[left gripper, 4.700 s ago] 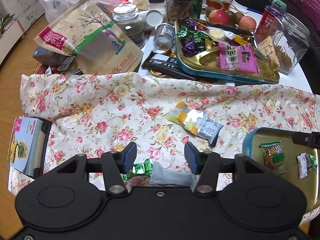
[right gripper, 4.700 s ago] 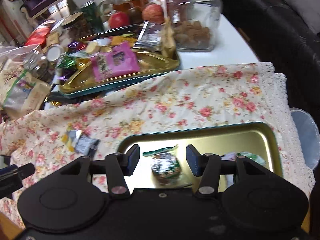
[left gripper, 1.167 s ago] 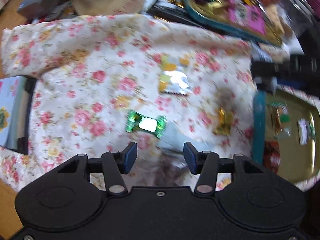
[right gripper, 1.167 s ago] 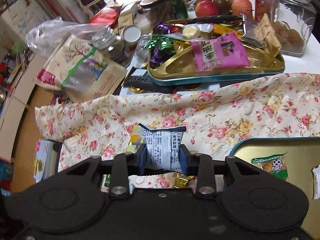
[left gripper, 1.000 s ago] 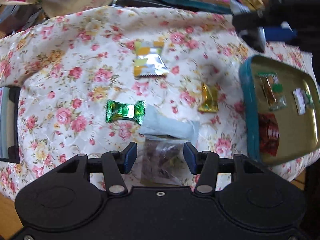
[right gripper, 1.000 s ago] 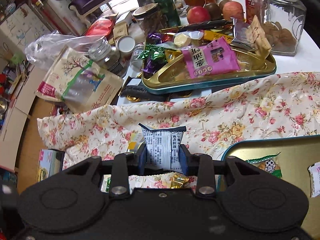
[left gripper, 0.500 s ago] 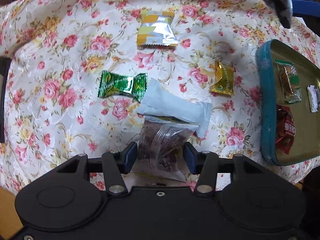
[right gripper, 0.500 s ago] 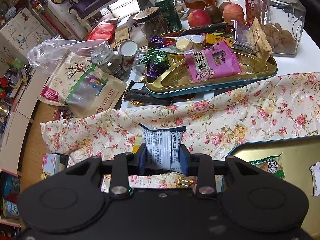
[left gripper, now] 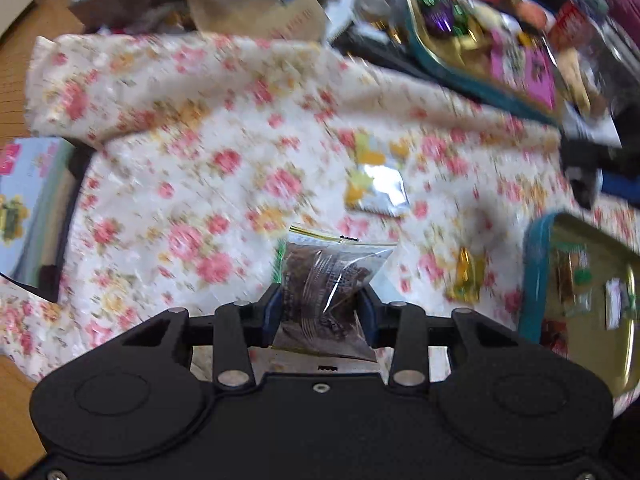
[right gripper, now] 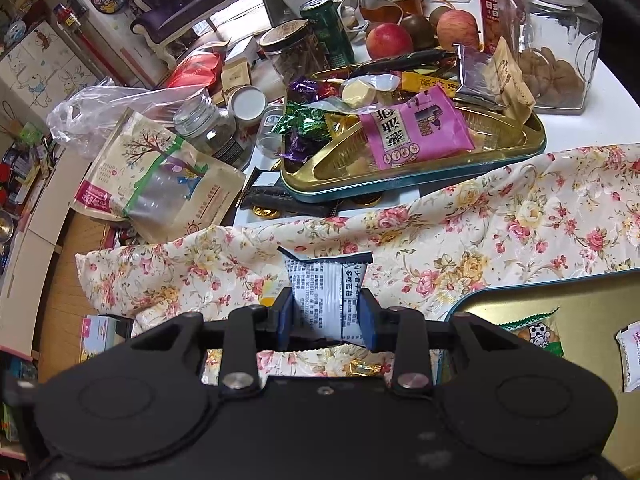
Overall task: Organize snacks
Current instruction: 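Grasp the clear brown-filled snack bag with the left gripper while the right gripper holds its packet, then carry both packets over the tray and open both grippers to drop them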
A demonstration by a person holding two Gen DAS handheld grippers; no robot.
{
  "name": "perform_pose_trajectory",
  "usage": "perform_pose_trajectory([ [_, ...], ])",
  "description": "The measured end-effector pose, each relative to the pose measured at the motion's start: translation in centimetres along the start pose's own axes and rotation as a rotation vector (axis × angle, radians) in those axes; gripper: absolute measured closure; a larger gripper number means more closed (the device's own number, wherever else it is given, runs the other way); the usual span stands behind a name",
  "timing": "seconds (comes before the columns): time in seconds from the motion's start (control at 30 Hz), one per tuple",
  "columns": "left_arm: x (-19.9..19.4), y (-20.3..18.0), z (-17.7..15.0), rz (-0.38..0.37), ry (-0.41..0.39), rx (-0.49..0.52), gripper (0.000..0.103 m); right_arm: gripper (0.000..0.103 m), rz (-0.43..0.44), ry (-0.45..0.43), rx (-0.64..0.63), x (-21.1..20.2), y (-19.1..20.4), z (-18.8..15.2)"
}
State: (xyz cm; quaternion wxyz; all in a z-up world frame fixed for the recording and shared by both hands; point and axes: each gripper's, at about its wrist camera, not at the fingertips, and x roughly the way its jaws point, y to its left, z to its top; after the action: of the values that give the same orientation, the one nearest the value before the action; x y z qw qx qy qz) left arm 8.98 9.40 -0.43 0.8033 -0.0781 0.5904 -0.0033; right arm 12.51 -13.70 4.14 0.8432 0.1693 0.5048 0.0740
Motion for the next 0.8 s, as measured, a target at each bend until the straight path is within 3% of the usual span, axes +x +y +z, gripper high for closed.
perform_pose_trajectory([
  [0.13,-1.5,1.2,1.4,0.049,-0.077,-0.079,0.055,0.067,-0.015,-0.016,0.024,-0.4,-0.9,0.3],
  [0.33,-3.0,1.3,2.4,0.059,-0.136,-0.146,0.055,0.067,-0.067,-0.054,0.107,-1.5,-3.6,1.1],
  [0.8,-3.6,-5.3,1.3,-0.023,-0.153,0.0,0.055,0.067,-0.308,-0.155,0.324,-6.3,-15.0,1.6],
])
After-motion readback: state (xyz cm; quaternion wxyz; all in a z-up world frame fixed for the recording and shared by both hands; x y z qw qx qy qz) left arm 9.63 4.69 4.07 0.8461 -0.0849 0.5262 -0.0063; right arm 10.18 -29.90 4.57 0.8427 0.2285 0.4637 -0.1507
